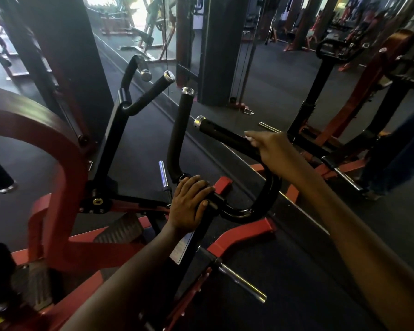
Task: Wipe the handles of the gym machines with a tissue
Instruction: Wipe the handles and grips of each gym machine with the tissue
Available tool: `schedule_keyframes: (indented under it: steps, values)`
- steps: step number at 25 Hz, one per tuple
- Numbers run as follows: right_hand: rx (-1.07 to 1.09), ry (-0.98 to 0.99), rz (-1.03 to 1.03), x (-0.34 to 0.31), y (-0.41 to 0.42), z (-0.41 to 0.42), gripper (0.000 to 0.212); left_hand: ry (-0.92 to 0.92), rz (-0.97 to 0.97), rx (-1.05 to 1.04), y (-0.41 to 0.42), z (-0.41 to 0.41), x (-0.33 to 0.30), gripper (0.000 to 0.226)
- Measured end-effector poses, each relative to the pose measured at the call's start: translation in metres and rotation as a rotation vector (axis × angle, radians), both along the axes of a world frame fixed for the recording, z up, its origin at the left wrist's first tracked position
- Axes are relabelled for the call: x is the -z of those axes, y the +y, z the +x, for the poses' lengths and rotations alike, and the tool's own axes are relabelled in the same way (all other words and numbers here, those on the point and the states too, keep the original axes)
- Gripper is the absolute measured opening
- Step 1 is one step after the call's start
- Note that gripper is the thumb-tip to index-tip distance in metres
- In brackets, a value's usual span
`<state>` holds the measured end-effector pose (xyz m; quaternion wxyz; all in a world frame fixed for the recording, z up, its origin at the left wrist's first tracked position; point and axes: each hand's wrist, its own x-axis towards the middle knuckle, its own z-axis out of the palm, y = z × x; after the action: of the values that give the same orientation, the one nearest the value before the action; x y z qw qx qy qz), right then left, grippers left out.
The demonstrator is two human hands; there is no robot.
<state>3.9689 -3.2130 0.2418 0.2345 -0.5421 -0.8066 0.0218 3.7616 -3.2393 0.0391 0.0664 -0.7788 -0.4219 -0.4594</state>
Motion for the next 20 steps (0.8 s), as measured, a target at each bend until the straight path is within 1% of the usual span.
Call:
schedule_keyframes:
  steps: [1, 3, 5, 6, 8, 10, 12, 15, 17, 19, 20]
  values:
    - [0.031, -0.024, -0.021, -0.001, 0.008, -0.007, 0.037, 0.002, 0.004, 0.001, 0.000, 0.000, 0.001, 0.047]
    - [-0.008, -0.066, -0.064, -0.007, 0.032, -0.040, 0.031, 0.003, -0.005, -0.005, 0.001, 0.000, 0.000, 0.046]
    - [-0.138, -0.096, -0.058, -0.014, 0.041, -0.073, 0.029, 0.001, -0.030, -0.014, 0.000, 0.001, -0.003, 0.045]
    - [-0.232, -0.165, -0.027, -0.013, 0.041, -0.077, 0.031, -0.003, -0.038, -0.018, -0.001, 0.001, -0.003, 0.045]
    - [-0.407, -0.313, 0.032, -0.004, 0.030, -0.053, 0.035, -0.010, -0.040, -0.020, -0.003, 0.001, -0.003, 0.044]
    - [-0.454, -0.471, 0.140, 0.007, 0.010, -0.014, 0.041, -0.013, -0.041, -0.013, -0.002, -0.001, -0.003, 0.044]
    - [-0.472, -0.524, 0.133, 0.011, 0.004, 0.004, 0.044, -0.009, -0.038, -0.012, 0.000, -0.001, -0.002, 0.044]
    - [-0.381, -0.498, 0.064, -0.001, 0.023, -0.038, 0.043, -0.009, -0.048, -0.013, -0.001, 0.000, -0.002, 0.044]
    - [-0.344, -0.505, 0.089, -0.006, 0.032, -0.070, 0.042, -0.009, -0.054, -0.015, -0.003, 0.000, -0.001, 0.044]
    - [-0.367, -0.663, 0.104, -0.003, 0.032, -0.067, 0.041, -0.012, -0.060, -0.019, -0.003, 0.000, -0.003, 0.045]
    - [-0.408, -0.700, 0.112, 0.002, 0.027, -0.051, 0.041, -0.011, -0.062, -0.018, -0.003, -0.001, -0.003, 0.045]
